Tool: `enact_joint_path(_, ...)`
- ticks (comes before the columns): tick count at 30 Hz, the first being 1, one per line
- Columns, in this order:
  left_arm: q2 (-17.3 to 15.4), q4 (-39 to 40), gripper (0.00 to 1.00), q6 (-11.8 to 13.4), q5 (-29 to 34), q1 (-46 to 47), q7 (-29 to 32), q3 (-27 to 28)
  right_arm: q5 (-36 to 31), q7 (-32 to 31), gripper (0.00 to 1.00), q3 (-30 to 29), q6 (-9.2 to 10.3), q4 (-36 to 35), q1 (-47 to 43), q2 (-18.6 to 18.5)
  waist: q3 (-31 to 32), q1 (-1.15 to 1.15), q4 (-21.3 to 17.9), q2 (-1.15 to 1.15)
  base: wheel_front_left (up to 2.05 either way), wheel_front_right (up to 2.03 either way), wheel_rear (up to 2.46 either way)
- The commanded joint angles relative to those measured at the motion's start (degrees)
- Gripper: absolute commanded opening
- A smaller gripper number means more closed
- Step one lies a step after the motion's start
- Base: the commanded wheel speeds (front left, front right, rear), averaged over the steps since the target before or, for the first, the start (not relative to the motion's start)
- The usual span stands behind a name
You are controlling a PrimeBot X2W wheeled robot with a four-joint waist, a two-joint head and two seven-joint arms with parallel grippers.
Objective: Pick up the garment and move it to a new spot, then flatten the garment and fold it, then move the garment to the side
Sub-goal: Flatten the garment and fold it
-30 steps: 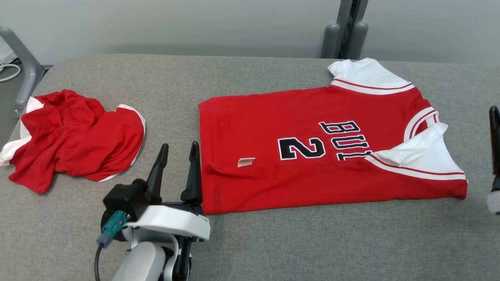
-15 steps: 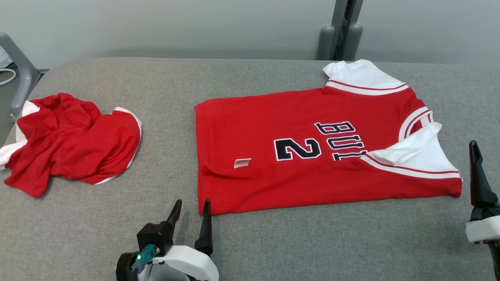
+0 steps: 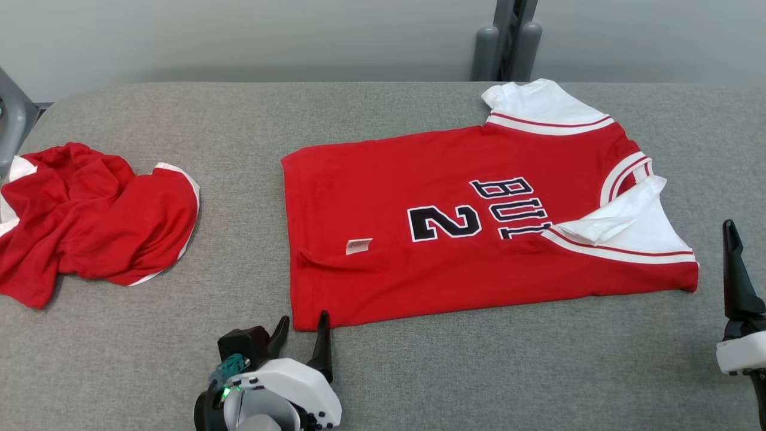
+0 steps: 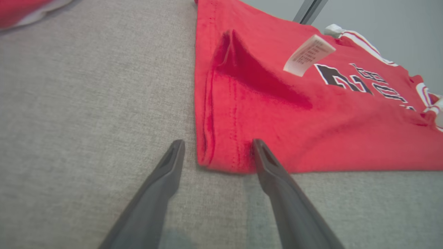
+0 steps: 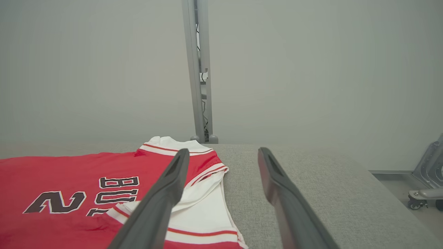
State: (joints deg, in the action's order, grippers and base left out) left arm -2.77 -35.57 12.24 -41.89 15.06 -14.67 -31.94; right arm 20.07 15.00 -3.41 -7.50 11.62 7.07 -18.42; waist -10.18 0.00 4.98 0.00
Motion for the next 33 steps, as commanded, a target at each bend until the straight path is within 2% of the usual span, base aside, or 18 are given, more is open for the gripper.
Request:
enact_joint_path(1,-0.25,-0.72,1.0,-0.01,-1.89,1.37,-0.08,-0.63,0.3,0.27,1.0,-0.3,0.01,0.15,0.58,-0.44,-0.3,0.0,-0.15,0.0,0.0,0.0,0.0)
enact_joint_path(8,-0.21,-2.55,1.0,-0.87,-7.35,3.49,-0.13,-3.92,0.72,0.28,1.0,-0.48,0.01,0.71,0.53,-0.76,-1.1,0.0,-0.12,0.0,0.0,0.0,0.0)
enact_joint_path(9,-0.17,-2.84,0.79,-1.38,-8.04,3.73,-0.12,-4.6,0.81,0.28,1.0,-0.52,0.01,0.76,0.54,-0.76,-1.15,0.0,-0.06,0.0,0.0,0.0,0.0)
enact_joint_path(11,-0.14,-3.39,0.0,-1.76,-9.2,4.18,-0.13,-5.51,1.03,0.28,1.0,-0.66,0.01,1.32,0.52,-0.83,-1.3,0.0,0.09,0.0,0.0,0.0,0.0)
enact_joint_path(17,-0.24,-3.72,0.0,-1.77,-9.24,5.5,-0.33,-6.69,2.17,0.28,1.0,-0.69,0.01,4.32,0.48,-0.84,-1.29,0.0,0.84,0.0,0.0,0.0,0.0)
enact_joint_path(22,-0.27,-1.89,0.0,-1.24,-6.24,4.44,-0.41,-5.72,5.45,0.28,1.0,0.05,0.01,10.54,1.59,-1.15,-0.95,0.0,2.07,0.0,0.0,0.0,0.0)
enact_joint_path(33,-0.32,0.65,0.0,-1.71,-3.54,2.73,-0.43,-5.51,19.67,-2.9,1.0,6.77,0.01,25.97,7.78,-3.14,-0.9,0.0,4.01,0.0,0.0,0.0,0.0)
